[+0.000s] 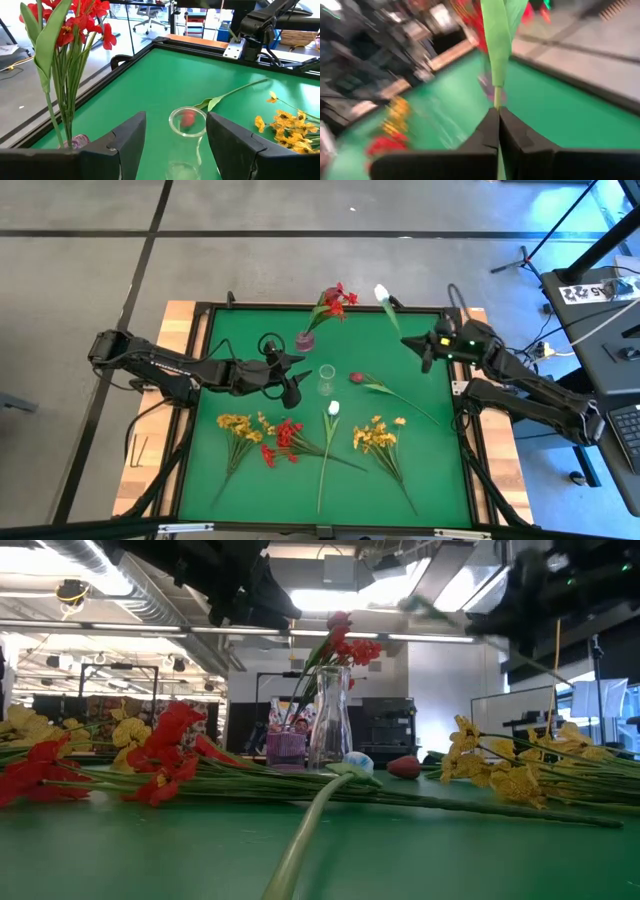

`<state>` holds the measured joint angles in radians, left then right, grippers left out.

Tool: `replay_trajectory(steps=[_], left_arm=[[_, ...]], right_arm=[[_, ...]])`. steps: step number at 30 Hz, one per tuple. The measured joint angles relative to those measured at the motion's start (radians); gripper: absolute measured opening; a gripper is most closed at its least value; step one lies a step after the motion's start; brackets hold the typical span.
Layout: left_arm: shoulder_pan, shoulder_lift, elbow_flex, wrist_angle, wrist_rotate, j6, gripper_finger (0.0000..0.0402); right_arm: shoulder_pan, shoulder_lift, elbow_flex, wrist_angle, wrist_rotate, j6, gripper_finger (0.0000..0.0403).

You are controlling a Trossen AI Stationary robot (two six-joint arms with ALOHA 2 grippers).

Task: Sort flowers into vase by color
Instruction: Put the top white flower into the transparent vase

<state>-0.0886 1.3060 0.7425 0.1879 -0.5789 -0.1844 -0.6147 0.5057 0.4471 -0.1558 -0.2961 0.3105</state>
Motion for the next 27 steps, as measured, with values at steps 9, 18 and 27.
replay_trajectory(steps=[9,18,27], left_arm=[[0.000,0.000,0.000,0.000,0.000,-0.024,0.0204],[0.000,0.000,0.000,0.008,0.000,-0.050,0.0204],[0.000,0.000,0.000,0.008,0.000,-0.053,0.0204]], right_arm=[[0.000,-0.025,0.000,0.253,-0.185,0.047,0.0000],[0.132,0.082,0.001,0.607,-0.184,0.022,0.0000],[0.356,0.338,0.001,0.977,0.057,-0.153,0.0000]])
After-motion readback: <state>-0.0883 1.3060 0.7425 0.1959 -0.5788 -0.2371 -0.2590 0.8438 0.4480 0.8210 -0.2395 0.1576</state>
